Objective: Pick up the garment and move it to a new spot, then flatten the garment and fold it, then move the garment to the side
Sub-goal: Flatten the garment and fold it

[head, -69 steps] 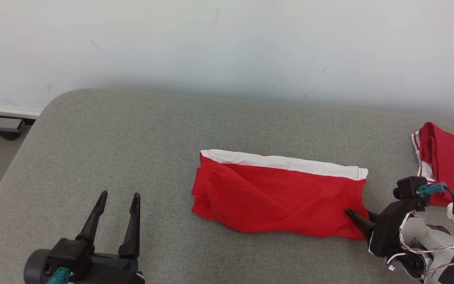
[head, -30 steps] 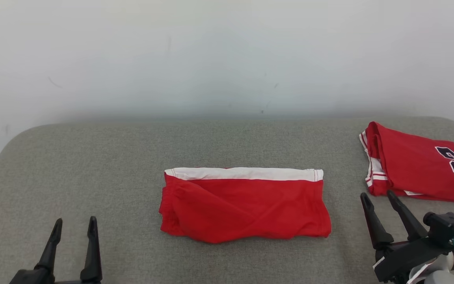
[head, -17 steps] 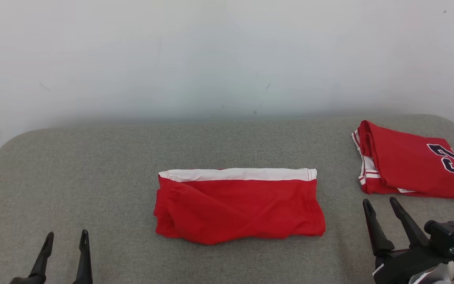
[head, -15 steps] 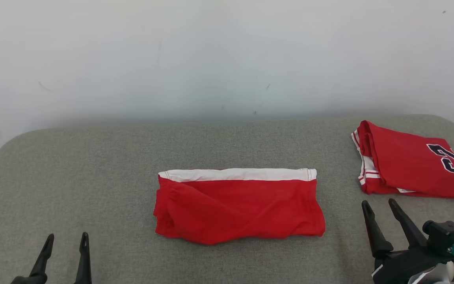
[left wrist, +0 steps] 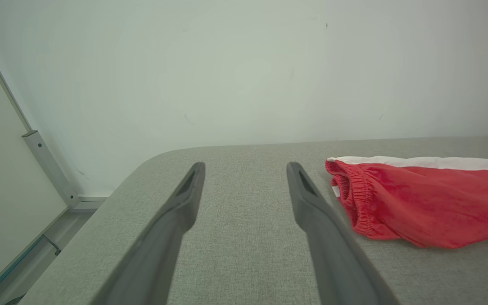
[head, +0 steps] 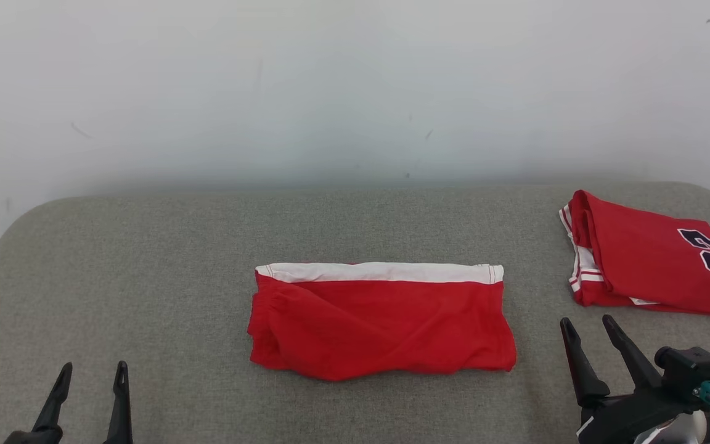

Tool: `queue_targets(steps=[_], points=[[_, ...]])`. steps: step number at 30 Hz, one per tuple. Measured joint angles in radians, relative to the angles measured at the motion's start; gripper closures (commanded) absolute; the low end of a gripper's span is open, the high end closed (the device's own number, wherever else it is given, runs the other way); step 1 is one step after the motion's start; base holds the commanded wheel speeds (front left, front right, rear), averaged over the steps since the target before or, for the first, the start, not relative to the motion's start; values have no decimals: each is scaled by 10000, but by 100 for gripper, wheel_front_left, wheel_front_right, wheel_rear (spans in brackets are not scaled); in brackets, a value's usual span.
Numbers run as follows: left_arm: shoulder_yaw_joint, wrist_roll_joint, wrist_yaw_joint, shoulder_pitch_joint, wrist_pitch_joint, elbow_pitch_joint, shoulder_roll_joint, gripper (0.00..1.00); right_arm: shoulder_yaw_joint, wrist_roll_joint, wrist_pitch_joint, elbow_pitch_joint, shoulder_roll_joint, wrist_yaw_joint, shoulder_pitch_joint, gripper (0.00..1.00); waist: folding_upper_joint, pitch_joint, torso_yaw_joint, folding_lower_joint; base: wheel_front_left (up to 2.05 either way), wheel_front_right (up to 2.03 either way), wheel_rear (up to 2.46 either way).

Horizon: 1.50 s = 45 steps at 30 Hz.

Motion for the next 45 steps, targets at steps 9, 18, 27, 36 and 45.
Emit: queue_targets(steps=[9, 18, 27, 36, 45], points=[[-79, -79, 46, 56, -2, -77, 0, 0, -125, -23, 61, -42, -2, 0, 49, 0, -1, 10, 113, 0, 0, 0, 0], [-144, -184, 132, 48, -130, -142, -48, 0, 96, 119, 487, 838, -125, 0, -730, 0, 0, 51, 303, 0, 0, 0, 0], [-370, -213, 130, -9, -163, -176, -104, 0, 562, 278, 1143, 3124, -274, 0, -2387, 0, 1, 161, 688, 0, 0, 0, 0], [-637, -270, 35, -295, -194, -90, -113, 0, 959, 259, 1022, 5687, -428, 0, -3956, 0, 1, 389, 1189, 0, 0, 0, 0], [-888, -286, -132, -988, -451, 337, -165, 0, 1396, 401, 1016, 8195, -483, 0, -5382, 0, 1, 1018, 1808, 0, 0, 0, 0]])
